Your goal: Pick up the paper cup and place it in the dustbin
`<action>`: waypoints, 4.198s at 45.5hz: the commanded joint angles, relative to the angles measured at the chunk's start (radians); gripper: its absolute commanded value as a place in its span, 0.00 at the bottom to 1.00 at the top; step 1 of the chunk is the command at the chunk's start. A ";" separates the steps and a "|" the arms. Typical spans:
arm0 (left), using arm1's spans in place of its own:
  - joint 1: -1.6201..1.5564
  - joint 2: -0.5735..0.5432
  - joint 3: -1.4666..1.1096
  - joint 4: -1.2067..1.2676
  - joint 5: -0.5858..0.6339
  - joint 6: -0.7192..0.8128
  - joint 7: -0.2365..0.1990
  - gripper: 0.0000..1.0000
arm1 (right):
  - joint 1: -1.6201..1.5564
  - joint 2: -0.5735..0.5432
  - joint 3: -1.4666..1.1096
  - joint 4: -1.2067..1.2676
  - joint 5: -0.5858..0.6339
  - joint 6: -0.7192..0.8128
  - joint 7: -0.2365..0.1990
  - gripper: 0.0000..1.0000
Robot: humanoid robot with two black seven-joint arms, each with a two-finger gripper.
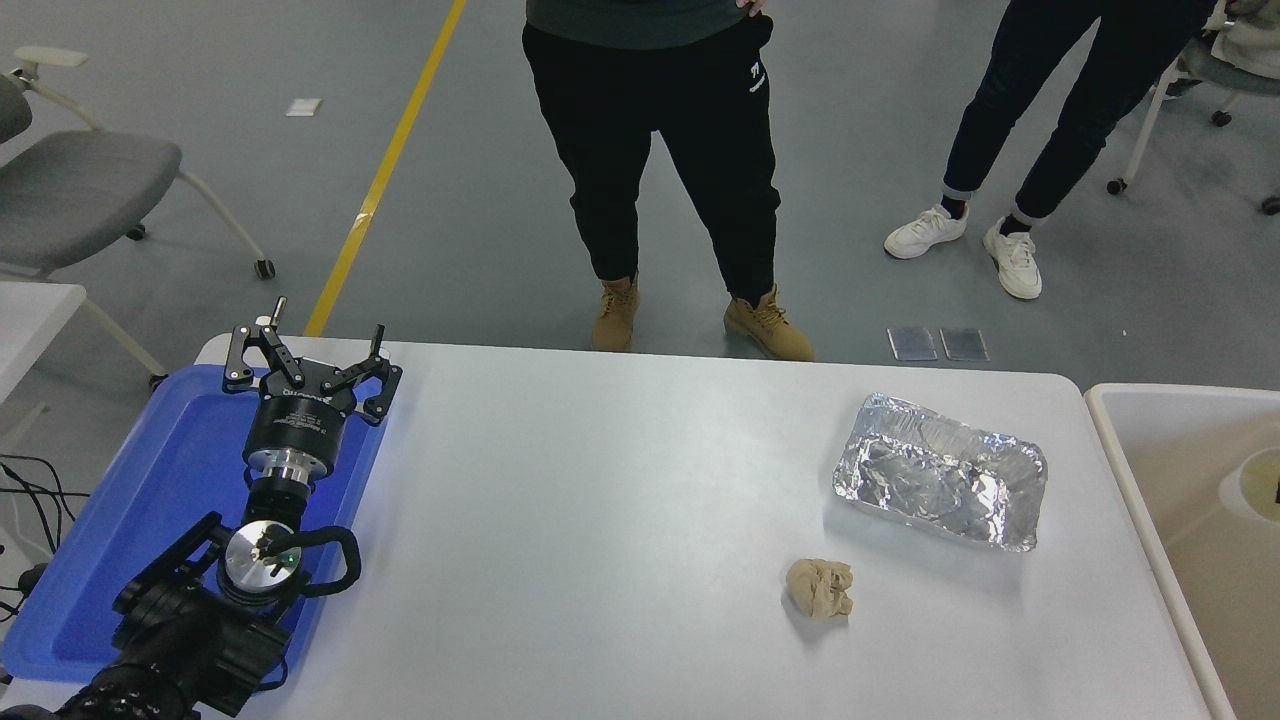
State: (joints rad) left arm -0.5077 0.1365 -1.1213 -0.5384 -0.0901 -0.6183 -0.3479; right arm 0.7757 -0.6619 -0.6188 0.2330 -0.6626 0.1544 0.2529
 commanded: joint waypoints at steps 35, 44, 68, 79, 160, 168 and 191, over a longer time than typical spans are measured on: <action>0.001 0.000 0.000 0.000 0.001 0.000 0.000 1.00 | 0.005 0.065 0.102 0.000 0.110 -0.052 0.035 1.00; 0.001 -0.002 0.000 0.000 0.000 0.000 0.000 1.00 | 0.172 0.057 0.083 0.123 0.093 -0.047 0.034 1.00; 0.001 -0.002 0.000 0.000 0.001 -0.001 0.001 1.00 | 0.655 0.033 -0.206 0.505 0.005 -0.013 0.023 1.00; 0.000 -0.002 0.000 0.000 0.001 -0.001 0.001 1.00 | 0.954 0.041 -0.435 0.876 -0.005 0.002 0.022 1.00; 0.001 0.000 -0.002 -0.002 0.003 -0.001 0.001 1.00 | 1.610 0.231 -0.610 1.508 0.319 0.450 -0.026 1.00; 0.001 0.000 -0.002 -0.002 0.001 -0.001 0.001 1.00 | 1.625 0.274 -0.645 1.508 0.320 0.441 -0.026 1.00; 0.001 -0.002 0.000 0.000 0.001 -0.001 0.001 1.00 | 1.671 0.284 -0.739 1.512 0.324 0.439 -0.041 1.00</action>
State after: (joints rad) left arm -0.5062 0.1355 -1.1219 -0.5399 -0.0890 -0.6197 -0.3469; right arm 2.4298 -0.3843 -1.3154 1.7441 -0.3407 0.5955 0.2168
